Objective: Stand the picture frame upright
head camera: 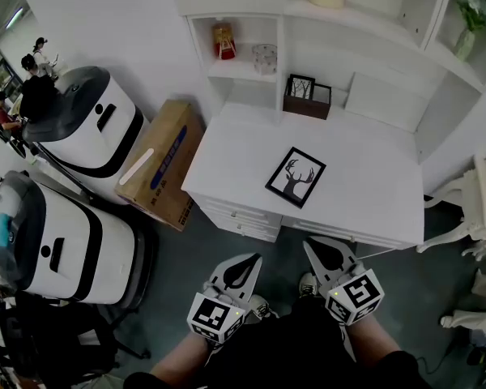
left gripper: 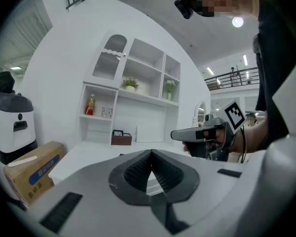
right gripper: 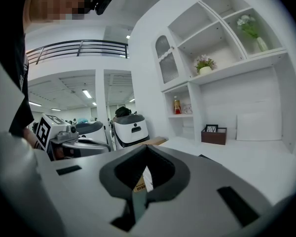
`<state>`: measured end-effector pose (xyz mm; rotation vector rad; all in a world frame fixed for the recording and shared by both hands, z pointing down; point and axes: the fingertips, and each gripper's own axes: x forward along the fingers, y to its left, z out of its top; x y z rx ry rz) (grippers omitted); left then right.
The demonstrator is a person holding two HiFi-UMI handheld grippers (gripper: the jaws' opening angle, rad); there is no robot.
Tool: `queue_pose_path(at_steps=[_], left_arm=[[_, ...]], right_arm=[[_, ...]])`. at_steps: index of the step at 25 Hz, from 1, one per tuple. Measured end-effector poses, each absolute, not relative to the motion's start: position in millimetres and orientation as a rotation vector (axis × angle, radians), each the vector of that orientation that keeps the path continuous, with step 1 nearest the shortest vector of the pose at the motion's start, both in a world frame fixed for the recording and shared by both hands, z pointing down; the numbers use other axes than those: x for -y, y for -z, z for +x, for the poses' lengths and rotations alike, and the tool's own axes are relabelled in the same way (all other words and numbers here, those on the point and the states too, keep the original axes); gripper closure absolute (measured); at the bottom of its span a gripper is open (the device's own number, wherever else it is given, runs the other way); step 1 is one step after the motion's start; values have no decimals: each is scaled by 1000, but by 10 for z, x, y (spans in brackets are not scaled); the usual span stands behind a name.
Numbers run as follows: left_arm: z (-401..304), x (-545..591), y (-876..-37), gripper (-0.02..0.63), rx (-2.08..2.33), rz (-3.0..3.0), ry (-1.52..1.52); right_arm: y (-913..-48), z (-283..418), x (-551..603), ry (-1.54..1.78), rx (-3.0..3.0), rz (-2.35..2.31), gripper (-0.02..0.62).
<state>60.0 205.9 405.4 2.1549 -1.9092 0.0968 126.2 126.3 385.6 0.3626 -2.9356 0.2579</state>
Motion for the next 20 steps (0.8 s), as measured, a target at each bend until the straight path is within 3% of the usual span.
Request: queue_pose_path(at_steps=[20], left_arm=[[481, -2048, -4145, 601, 1893, 2149, -109]], right_arm=[[-3944, 1138, -1236, -276, 2913, 369, 594]])
